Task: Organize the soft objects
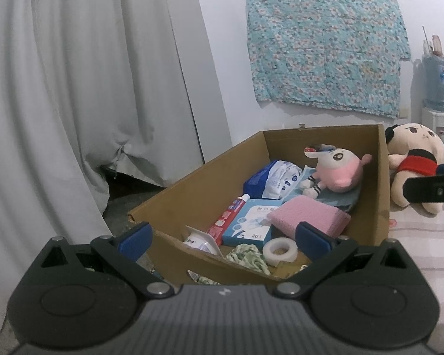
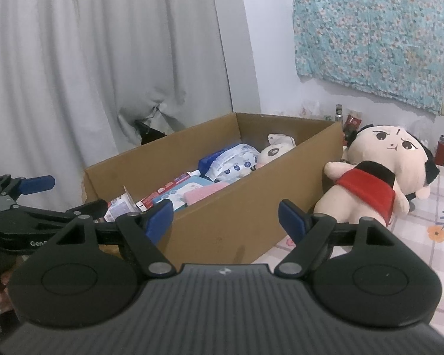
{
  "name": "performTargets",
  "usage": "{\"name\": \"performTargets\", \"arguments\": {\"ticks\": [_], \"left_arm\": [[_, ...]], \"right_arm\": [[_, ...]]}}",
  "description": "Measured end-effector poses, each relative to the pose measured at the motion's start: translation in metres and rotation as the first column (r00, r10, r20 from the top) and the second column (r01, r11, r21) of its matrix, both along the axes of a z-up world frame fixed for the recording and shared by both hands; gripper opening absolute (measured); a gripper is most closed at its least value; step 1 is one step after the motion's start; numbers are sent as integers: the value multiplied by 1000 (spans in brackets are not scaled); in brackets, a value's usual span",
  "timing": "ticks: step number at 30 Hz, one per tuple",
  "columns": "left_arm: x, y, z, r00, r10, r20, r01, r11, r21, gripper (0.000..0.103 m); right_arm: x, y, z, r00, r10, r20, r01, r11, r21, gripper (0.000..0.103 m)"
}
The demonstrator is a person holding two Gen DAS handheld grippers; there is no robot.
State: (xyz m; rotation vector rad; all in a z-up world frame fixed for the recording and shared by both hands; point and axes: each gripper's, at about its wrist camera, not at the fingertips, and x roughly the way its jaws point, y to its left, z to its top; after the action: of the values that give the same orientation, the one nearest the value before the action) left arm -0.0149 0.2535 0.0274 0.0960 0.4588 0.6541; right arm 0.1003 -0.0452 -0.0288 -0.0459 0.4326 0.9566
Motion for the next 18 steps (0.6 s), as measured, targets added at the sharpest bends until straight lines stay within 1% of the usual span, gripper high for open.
{"name": "performTargets", "arguments": {"ticks": [18], "left_arm": [[7,-10,1,999,-34,-19,34,999,14,103]], "right_arm": [[1,-5,5,1000,-5,-4,5,1000,11,80]]}}
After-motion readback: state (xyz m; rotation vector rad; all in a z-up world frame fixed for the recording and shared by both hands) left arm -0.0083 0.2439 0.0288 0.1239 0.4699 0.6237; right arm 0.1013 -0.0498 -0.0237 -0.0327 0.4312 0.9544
